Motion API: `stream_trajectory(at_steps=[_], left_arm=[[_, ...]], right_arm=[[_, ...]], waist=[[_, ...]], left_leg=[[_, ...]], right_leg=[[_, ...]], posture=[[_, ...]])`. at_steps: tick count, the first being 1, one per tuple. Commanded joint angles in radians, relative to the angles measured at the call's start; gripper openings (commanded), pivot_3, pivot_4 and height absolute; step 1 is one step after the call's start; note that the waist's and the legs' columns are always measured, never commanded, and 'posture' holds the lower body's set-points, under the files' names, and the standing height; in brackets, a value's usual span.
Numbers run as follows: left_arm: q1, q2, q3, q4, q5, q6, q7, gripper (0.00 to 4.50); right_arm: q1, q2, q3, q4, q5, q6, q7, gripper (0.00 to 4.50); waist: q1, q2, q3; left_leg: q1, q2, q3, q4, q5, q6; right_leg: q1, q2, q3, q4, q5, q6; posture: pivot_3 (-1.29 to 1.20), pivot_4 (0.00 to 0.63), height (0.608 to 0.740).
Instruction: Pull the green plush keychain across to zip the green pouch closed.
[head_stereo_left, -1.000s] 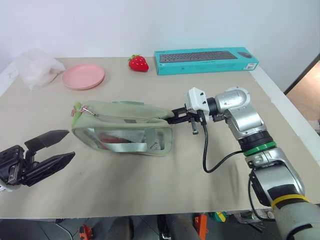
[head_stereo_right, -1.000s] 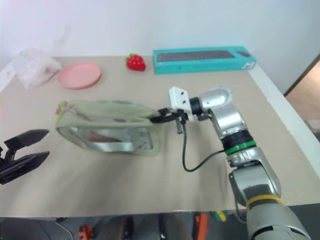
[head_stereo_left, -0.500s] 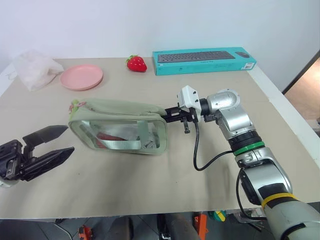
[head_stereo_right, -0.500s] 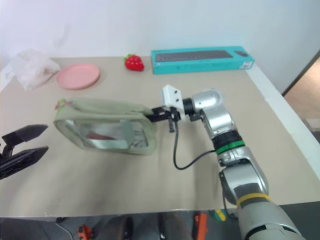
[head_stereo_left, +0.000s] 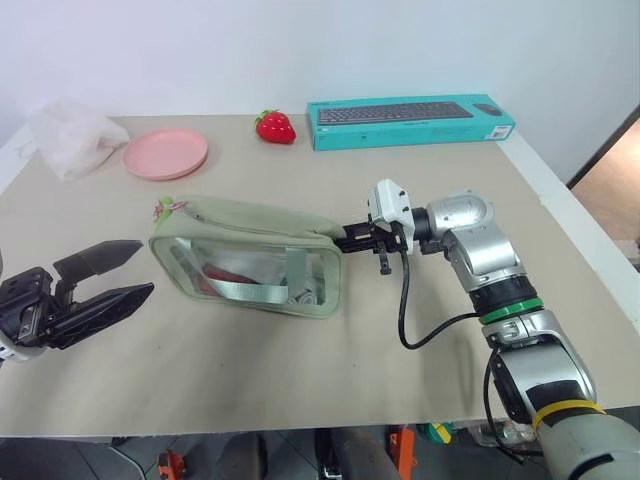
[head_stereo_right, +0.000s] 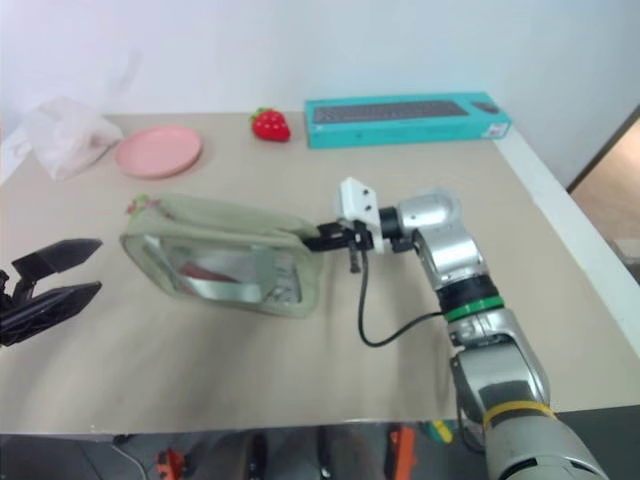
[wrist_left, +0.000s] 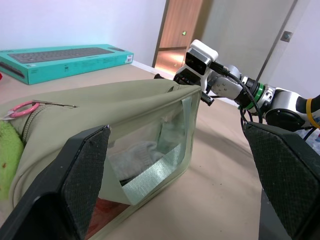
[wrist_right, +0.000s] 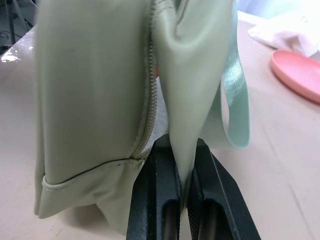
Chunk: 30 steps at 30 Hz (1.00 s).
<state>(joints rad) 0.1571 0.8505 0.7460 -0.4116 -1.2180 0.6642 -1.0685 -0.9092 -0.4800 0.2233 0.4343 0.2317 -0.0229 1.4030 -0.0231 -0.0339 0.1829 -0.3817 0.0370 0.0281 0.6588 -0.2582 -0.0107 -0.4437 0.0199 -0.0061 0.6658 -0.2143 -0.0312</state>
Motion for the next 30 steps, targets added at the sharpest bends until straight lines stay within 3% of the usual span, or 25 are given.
stream_trajectory(at_steps=[1, 3, 5, 11, 15, 30], left_arm=[[-0.014, 0.017, 0.014, -0.007, -0.009, 0.006, 0.005, 4.45], [-0.013, 0.016, 0.016, -0.01, -0.01, 0.007, 0.007, 4.45], [-0.012, 0.015, 0.018, -0.012, -0.009, 0.009, 0.007, 4.45], [-0.015, 0.021, 0.031, -0.013, -0.03, 0.026, 0.008, 4.45], [-0.007, 0.024, 0.036, -0.014, -0.035, 0.036, 0.003, 4.45], [0.058, -0.007, 0.063, 0.028, -0.009, 0.032, -0.001, 4.45]], right_arm=[[-0.02, 0.012, -0.026, -0.037, 0.013, -0.035, 0.001, 0.35], [-0.024, 0.019, -0.029, -0.028, 0.006, -0.044, -0.009, 0.35], [-0.03, 0.024, -0.033, -0.018, 0.008, -0.044, -0.014, 0.72], [-0.021, 0.021, -0.041, -0.013, 0.019, -0.031, -0.011, 2.74], [-0.014, 0.02, -0.048, -0.018, 0.023, -0.021, -0.015, 4.34], [-0.07, -0.162, -0.205, -0.023, 0.046, 0.05, -0.092, 4.48]], waist=[[0.0, 0.0, 0.0], [0.0, 0.0, 0.0], [0.0, 0.0, 0.0], [0.0, 0.0, 0.0], [0.0, 0.0, 0.0], [0.001, 0.0, 0.0]], left_leg=[[0.0, 0.0, 0.0, 0.0, 0.0, 0.0], [0.0, 0.001, -0.001, 0.0, 0.0, 0.0], [0.0, 0.001, -0.001, 0.0, 0.0, 0.0], [0.001, 0.002, 0.0, 0.0, 0.0, 0.0], [0.001, 0.004, 0.0, 0.0, 0.0, 0.0], [0.002, 0.006, 0.001, 0.0, 0.0, 0.0]], right_leg=[[0.0, 0.001, 0.0, 0.0, 0.0, 0.0], [0.0, 0.001, -0.001, 0.0, 0.0, 0.0], [0.0, 0.002, 0.0, 0.0, 0.0, 0.0], [0.0, 0.003, 0.0, 0.0, 0.0, 0.0], [0.0, 0.004, 0.0, 0.0, 0.0, 0.0], [0.0, 0.007, 0.0, 0.0, 0.0, -0.003]], posture=[[0.0, 0.15, 0.74], [0.0, 0.15, 0.74], [0.0, 0.15, 0.74], [0.0, 0.15, 0.74], [0.0, 0.15, 0.74], [0.0, 0.15, 0.74]])
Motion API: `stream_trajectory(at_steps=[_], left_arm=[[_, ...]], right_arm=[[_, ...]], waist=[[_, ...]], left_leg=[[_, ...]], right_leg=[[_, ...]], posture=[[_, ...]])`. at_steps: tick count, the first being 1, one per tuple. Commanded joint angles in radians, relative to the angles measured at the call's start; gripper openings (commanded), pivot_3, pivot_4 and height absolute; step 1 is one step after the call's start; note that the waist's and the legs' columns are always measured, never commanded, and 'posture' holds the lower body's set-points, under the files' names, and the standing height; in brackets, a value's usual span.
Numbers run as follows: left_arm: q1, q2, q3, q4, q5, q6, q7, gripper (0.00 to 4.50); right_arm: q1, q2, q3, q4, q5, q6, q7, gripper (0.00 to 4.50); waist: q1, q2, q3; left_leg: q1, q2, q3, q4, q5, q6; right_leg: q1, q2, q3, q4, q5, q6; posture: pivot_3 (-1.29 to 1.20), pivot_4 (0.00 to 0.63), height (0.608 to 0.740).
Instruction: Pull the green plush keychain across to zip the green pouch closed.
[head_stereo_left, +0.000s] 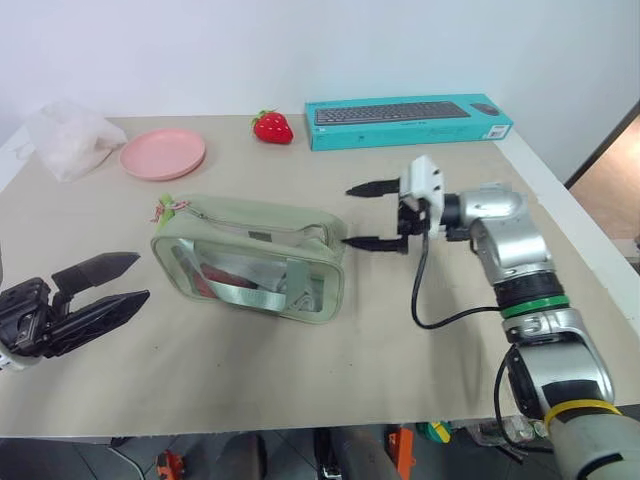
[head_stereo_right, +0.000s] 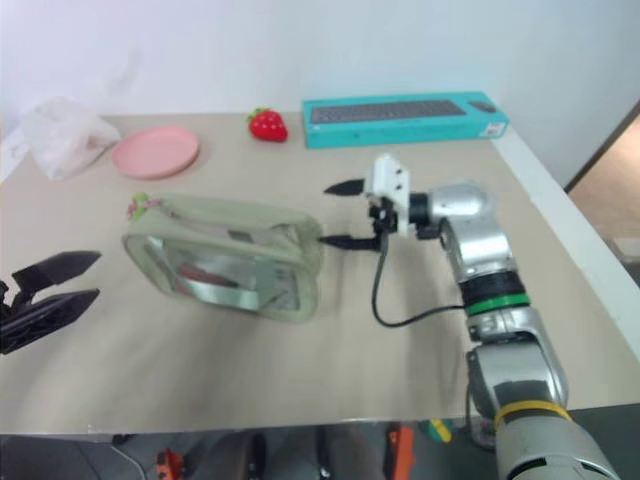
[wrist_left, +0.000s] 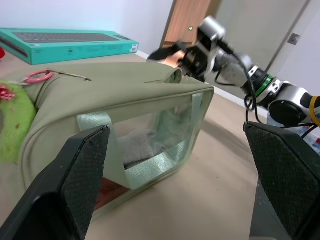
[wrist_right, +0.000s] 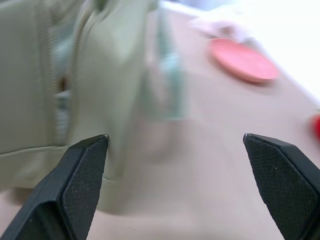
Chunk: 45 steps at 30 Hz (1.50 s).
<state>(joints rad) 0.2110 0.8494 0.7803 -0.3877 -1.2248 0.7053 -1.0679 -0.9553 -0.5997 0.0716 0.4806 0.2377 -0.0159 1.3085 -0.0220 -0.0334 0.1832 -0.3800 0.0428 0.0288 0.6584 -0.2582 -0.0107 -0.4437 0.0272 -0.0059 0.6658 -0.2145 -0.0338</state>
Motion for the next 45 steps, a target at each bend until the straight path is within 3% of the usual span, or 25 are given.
stream_trajectory(at_steps=[1, 3, 6, 10, 17, 31, 32, 33, 35, 43, 45], left_arm=[[0.005, -0.008, 0.028, 0.005, -0.002, -0.009, -0.001, 4.45], [0.008, -0.011, 0.028, 0.008, 0.0, -0.01, -0.004, 4.45], [0.019, -0.019, 0.039, 0.016, 0.002, -0.013, -0.011, 4.45], [0.019, -0.028, 0.041, 0.019, 0.006, -0.022, -0.01, 4.45], [0.035, -0.063, 0.035, -0.01, 0.009, -0.036, -0.003, 4.45], [0.049, -0.079, 0.034, -0.027, 0.005, -0.051, 0.004, 4.45], [0.049, -0.079, 0.034, -0.028, 0.004, -0.052, 0.004, 4.45], [0.049, -0.08, 0.032, -0.032, 0.003, -0.052, 0.003, 4.45], [0.045, -0.082, 0.025, -0.037, 0.003, -0.053, 0.005, 4.45], [0.047, -0.086, 0.028, -0.04, 0.006, -0.058, 0.0, 4.45], [0.045, -0.082, 0.039, -0.029, 0.002, -0.058, -0.001, 4.45]], right_arm=[[-0.014, -0.058, -0.059, -0.112, 0.061, 0.087, 0.014, 4.48], [0.016, -0.082, -0.065, -0.223, 0.127, 0.189, 0.04, 4.48], [0.106, -0.107, -0.077, -0.548, 0.368, 0.422, 0.056, 4.48], [0.124, -0.06, -0.059, -0.737, 0.457, 0.592, -0.089, 4.48], [0.209, -0.062, 0.023, -0.84, 0.382, 0.608, -0.156, 4.48], [0.265, -0.023, 0.164, -0.786, 0.193, 0.479, -0.175, 4.48], [0.267, -0.021, 0.171, -0.78, 0.182, 0.471, -0.175, 3.94], [0.267, -0.014, 0.184, -0.764, 0.159, 0.455, -0.18, 3.83], [0.262, 0.001, 0.201, -0.732, 0.124, 0.432, -0.188, 2.88], [0.263, 0.025, 0.218, -0.692, 0.068, 0.391, -0.177, 0.19], [0.265, 0.026, 0.218, -0.682, 0.056, 0.367, -0.167, 0.05]], waist=[[0.0, 0.0, 0.0], [0.0, 0.0, 0.0], [0.0, 0.0, 0.0], [-0.004, 0.0, 0.0], [0.0, -0.001, 0.0], [0.0, -0.001, 0.0], [0.0, -0.001, 0.0], [0.0, -0.001, 0.0], [-0.001, -0.001, -0.001], [0.0, -0.001, -0.001], [0.0, -0.001, -0.001]], left_leg=[[0.0, 0.0, 0.0, 0.0, 0.0, 0.0], [0.001, 0.0, 0.0, -0.001, 0.0, 0.0], [0.001, 0.001, 0.001, -0.002, 0.0, 0.0], [0.005, 0.005, 0.0, -0.006, -0.001, -0.002], [0.006, 0.005, 0.0, -0.004, -0.001, -0.003], [0.005, 0.005, 0.0, -0.004, -0.001, -0.003], [0.005, 0.005, 0.0, -0.004, -0.001, -0.003], [0.005, 0.005, 0.0, -0.004, -0.001, -0.003], [0.006, 0.005, 0.001, -0.004, -0.001, -0.003], [0.006, 0.005, 0.0, -0.004, -0.001, -0.003], [0.006, 0.005, 0.0, -0.004, -0.001, -0.003]], right_leg=[[0.0, 0.0, 0.0, 0.0, 0.0, 0.0], [0.0, 0.0, 0.0, 0.0, 0.0, 0.0], [0.0, 0.001, 0.0, 0.0, -0.001, -0.001], [0.0, 0.006, 0.0, 0.0, -0.003, -0.004], [0.002, 0.006, 0.0, 0.001, -0.002, -0.003], [0.001, 0.006, 0.0, 0.0, -0.002, -0.004], [0.001, 0.006, 0.0, 0.0, -0.002, -0.004], [0.001, 0.006, 0.0, 0.0, -0.002, -0.004], [0.001, 0.006, 0.001, 0.0, -0.002, -0.004], [0.001, 0.006, 0.0, 0.0, -0.003, -0.004], [0.001, 0.006, 0.0, 0.0, -0.003, -0.004]], posture=[[0.0, 0.15, 0.74], [0.0, 0.15, 0.74], [0.0, 0.15, 0.74], [0.0, 0.15, 0.74], [0.0, 0.15, 0.74], [0.0, 0.15, 0.74], [0.0, 0.15, 0.74], [0.0, 0.15, 0.74], [0.0, 0.15, 0.74], [0.0, 0.15, 0.74], [0.0, 0.15, 0.74]])
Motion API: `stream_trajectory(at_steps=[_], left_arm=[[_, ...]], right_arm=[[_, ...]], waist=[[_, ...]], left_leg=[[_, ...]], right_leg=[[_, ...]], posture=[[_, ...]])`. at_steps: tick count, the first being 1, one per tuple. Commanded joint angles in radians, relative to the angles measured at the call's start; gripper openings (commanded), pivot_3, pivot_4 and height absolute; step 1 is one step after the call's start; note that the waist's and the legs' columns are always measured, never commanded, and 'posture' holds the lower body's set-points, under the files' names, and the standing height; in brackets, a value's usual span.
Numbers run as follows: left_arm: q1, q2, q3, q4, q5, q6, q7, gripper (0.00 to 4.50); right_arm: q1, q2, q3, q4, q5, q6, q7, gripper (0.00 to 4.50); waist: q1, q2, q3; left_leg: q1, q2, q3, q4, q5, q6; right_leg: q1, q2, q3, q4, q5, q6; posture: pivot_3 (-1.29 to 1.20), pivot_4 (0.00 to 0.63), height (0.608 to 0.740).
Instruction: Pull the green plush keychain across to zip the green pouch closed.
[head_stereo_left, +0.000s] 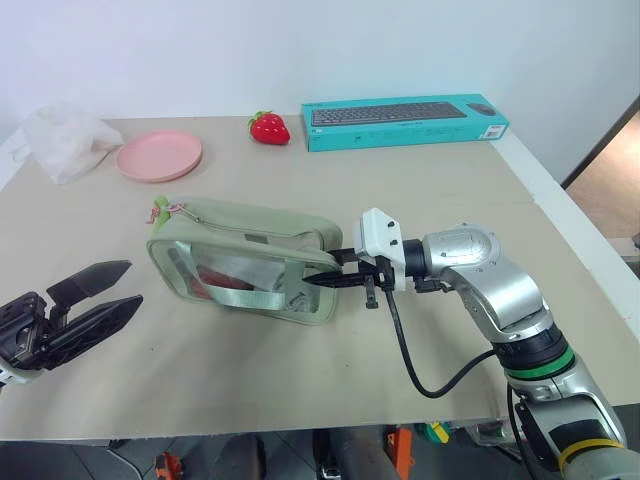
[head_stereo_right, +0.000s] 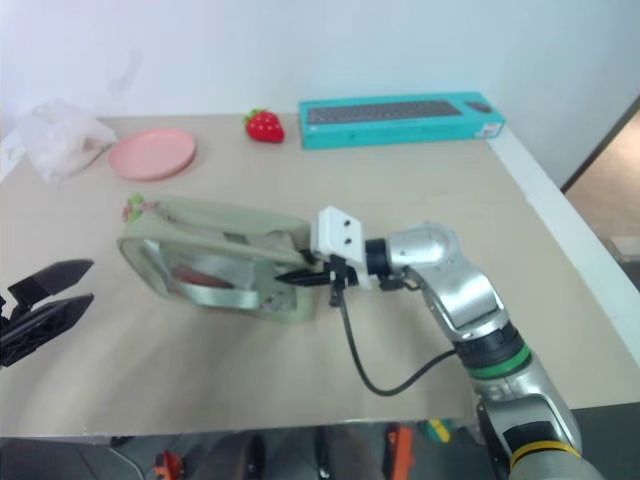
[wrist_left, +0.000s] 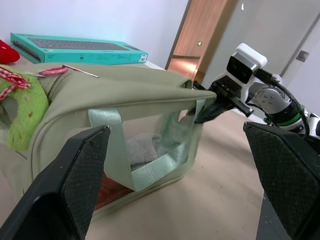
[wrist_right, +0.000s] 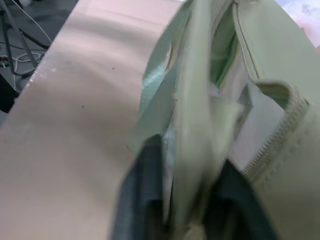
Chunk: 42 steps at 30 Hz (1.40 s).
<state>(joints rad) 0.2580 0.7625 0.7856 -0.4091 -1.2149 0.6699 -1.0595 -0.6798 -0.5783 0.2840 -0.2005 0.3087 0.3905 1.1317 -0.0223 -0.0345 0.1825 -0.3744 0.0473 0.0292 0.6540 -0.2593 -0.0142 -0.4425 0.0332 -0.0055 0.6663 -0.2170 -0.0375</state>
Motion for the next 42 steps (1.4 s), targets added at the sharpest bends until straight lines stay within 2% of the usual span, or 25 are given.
stream_trajectory(at_steps=[1, 8, 14, 19, 23, 29, 32, 36, 42], left_arm=[[-0.006, 0.007, 0.043, 0.001, -0.014, -0.022, -0.007, 4.45], [-0.037, 0.006, 0.086, 0.078, -0.059, -0.009, 0.04, 4.45], [-0.077, 0.002, 0.078, 0.133, -0.086, 0.002, 0.137, 4.45], [-0.111, 0.031, -0.009, 0.216, -0.011, 0.055, 0.237, 4.45], [-0.194, 0.023, -0.128, 0.33, 0.167, 0.028, 0.344, 4.45], [-0.327, -0.041, -0.198, 0.379, 0.187, 0.048, 0.391, 4.45], [-0.361, -0.072, -0.191, 0.374, 0.147, 0.069, 0.384, 4.45], [-0.361, -0.079, -0.164, 0.357, 0.078, 0.122, 0.358, 4.45], [-0.337, -0.072, -0.164, 0.371, 0.085, 0.146, 0.354, 4.45]], right_arm=[[-0.011, 0.004, 0.003, 0.009, -0.021, -0.058, 0.018, 0.05], [-0.074, -0.008, -0.062, 0.181, -0.004, -0.241, 0.139, 0.05], [-0.112, -0.005, -0.054, 0.282, -0.036, -0.329, 0.177, 0.05], [-0.104, 0.025, -0.038, 0.287, -0.06, -0.351, 0.157, 0.05], [-0.084, 0.036, -0.044, 0.267, -0.061, -0.339, 0.139, 0.05], [-0.067, 0.034, -0.048, 0.24, -0.061, -0.324, 0.122, 0.05], [-0.055, 0.028, -0.049, 0.221, -0.061, -0.315, 0.116, 0.05], [-0.042, 0.018, -0.054, 0.2, -0.058, -0.302, 0.11, 0.05], [-0.039, 0.012, -0.059, 0.193, -0.058, -0.296, 0.102, 0.05]], waist=[[0.0, 0.0, 0.0], [0.0, 0.0, 0.0], [0.001, 0.0, 0.0], [-0.001, 0.0, 0.0], [-0.001, -0.001, 0.0], [-0.001, -0.001, 0.0], [-0.003, -0.001, -0.001], [-0.003, -0.002, -0.001], [-0.002, -0.002, -0.001]], left_leg=[[0.0, 0.0, 0.0, 0.0, 0.0, 0.0], [0.0, 0.0, 0.0, 0.0, 0.0, 0.0], [0.0, 0.0, 0.0, 0.0, 0.0, 0.0], [0.0, 0.0, 0.0, 0.0, 0.0, 0.0], [0.001, 0.001, 0.0, 0.0, 0.0, 0.0], [0.001, 0.004, 0.0, 0.0, 0.0, -0.001], [0.001, 0.005, 0.001, 0.0, 0.0, -0.001], [0.001, 0.006, 0.001, 0.0, 0.0, -0.001], [0.002, 0.006, 0.0, 0.0, 0.001, -0.004]], right_leg=[[0.0, 0.0, 0.0, 0.0, 0.0, 0.0], [0.0, 0.001, 0.0, 0.0, 0.0, 0.0], [0.0, 0.001, 0.0, 0.0, 0.0, 0.0], [0.0, 0.001, 0.0, 0.0, 0.0, 0.0], [0.0, 0.002, 0.0, 0.001, 0.0, 0.0], [0.0, 0.006, 0.0, 0.001, 0.002, -0.003], [0.0, 0.007, 0.001, 0.001, 0.002, -0.004], [0.0, 0.008, 0.001, 0.001, 0.002, -0.004], [0.0, 0.009, 0.001, 0.001, 0.003, -0.005]], posture=[[0.0, 0.15, 0.74], [0.0, 0.15, 0.74], [0.0, 0.15, 0.74], [0.0, 0.15, 0.74], [0.0, 0.15, 0.74], [0.0, 0.15, 0.74], [0.0, 0.15, 0.74], [0.0, 0.15, 0.74], [0.0, 0.15, 0.74]])
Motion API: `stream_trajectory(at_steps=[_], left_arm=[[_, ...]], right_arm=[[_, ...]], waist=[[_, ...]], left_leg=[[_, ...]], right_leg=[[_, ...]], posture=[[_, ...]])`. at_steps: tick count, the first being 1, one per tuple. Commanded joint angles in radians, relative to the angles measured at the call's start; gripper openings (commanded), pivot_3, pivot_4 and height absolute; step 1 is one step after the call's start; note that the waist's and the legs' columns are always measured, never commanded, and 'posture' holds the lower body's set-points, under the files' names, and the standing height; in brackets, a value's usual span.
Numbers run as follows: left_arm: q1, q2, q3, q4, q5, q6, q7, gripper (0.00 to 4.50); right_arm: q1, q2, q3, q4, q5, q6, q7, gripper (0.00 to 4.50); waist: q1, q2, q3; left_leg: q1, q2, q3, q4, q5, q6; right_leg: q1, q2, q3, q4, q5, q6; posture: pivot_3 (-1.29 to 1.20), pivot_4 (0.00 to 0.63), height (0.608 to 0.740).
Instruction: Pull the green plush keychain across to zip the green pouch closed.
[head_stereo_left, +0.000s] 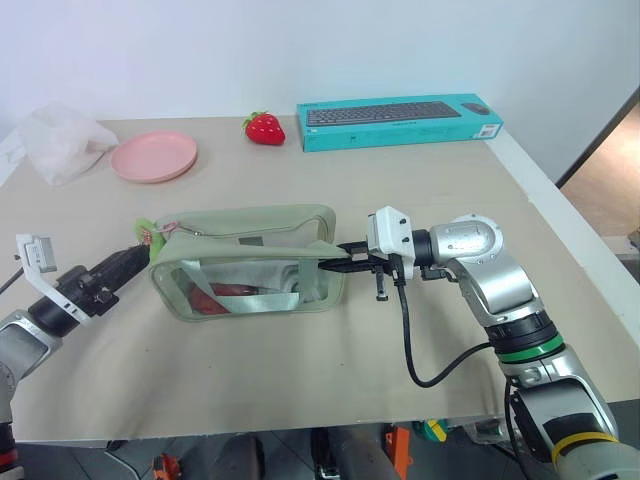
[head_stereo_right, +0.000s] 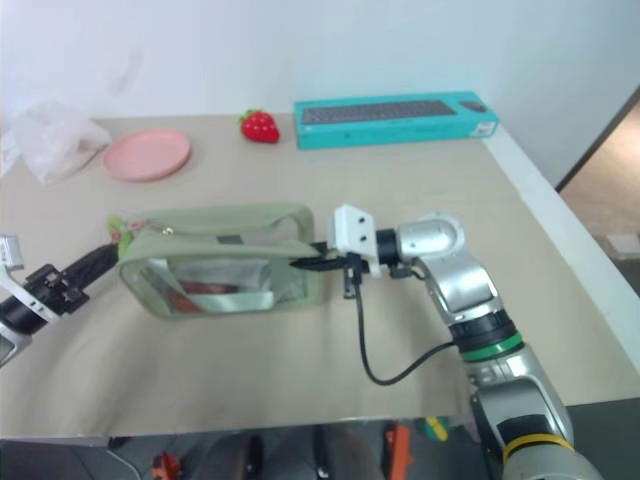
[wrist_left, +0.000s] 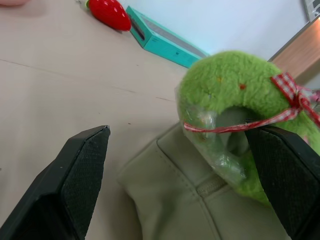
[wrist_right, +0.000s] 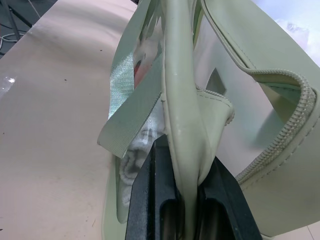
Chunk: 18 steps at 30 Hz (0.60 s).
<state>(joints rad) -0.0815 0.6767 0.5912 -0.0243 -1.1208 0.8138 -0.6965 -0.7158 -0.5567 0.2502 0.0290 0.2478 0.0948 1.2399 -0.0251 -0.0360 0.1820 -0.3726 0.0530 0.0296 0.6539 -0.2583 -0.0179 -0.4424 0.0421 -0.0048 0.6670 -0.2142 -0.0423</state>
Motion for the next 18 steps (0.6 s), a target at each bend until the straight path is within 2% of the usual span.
stream_trajectory(at_steps=[1, 2, 3, 8, 14, 18], left_arm=[[-0.001, 0.01, 0.026, -0.008, -0.001, -0.001, -0.004, 4.45], [-0.005, 0.006, 0.022, -0.004, 0.005, -0.005, 0.001, 4.45], [-0.011, 0.0, 0.022, -0.003, 0.001, -0.004, 0.007, 3.91], [-0.039, -0.021, 0.008, -0.015, -0.02, 0.003, 0.008, 2.3], [-0.07, -0.056, 0.017, -0.043, -0.034, -0.009, 0.026, 0.14], [-0.15, -0.08, 0.05, -0.09, -0.089, -0.046, 0.06, 0.06]], right_arm=[[-0.004, -0.01, -0.025, -0.035, 0.003, -0.001, -0.006, 0.05], [-0.005, -0.009, -0.025, -0.034, 0.003, -0.002, -0.007, 0.05], [-0.007, -0.008, -0.024, -0.033, 0.002, -0.002, -0.008, 0.0], [-0.015, -0.004, -0.02, -0.025, -0.002, -0.006, -0.011, 0.0], [-0.016, -0.003, -0.016, -0.023, -0.008, -0.008, -0.014, 0.0], [-0.011, -0.004, -0.012, -0.022, -0.012, -0.008, -0.011, 0.0]], waist=[[0.001, 0.0, 0.0], [0.002, 0.0, 0.0], [0.002, 0.0, 0.0], [0.002, 0.0, 0.0], [0.002, 0.0, 0.0], [0.004, -0.002, 0.001]], left_leg=[[0.0, 0.0, 0.0, 0.0, 0.0, 0.0], [0.0, 0.0, 0.0, 0.0, 0.0, 0.0], [0.0, 0.0, 0.0, 0.0, 0.0, -0.001], [0.0, 0.0, 0.0, 0.0, 0.0, -0.001], [0.0, 0.0, 0.0, 0.0, 0.0, -0.001], [-0.001, -0.001, 0.0, 0.0, 0.001, -0.002]], right_leg=[[0.0, 0.0, 0.0, 0.0, 0.0, 0.0], [0.0, 0.0, 0.0, 0.0, 0.0, 0.0], [0.0, 0.0, 0.0, 0.0, 0.0, 0.0], [0.0, 0.0, 0.0, 0.0, 0.0, 0.0], [0.0, 0.0, 0.0, 0.0, 0.0, 0.0], [0.0, 0.0, -0.001, 0.0, 0.001, 0.0]], posture=[[0.0, 0.15, 0.74], [0.0, 0.15, 0.74], [0.0, 0.15, 0.74], [0.0, 0.15, 0.74], [0.0, 0.15, 0.74], [0.0, 0.15, 0.74]])
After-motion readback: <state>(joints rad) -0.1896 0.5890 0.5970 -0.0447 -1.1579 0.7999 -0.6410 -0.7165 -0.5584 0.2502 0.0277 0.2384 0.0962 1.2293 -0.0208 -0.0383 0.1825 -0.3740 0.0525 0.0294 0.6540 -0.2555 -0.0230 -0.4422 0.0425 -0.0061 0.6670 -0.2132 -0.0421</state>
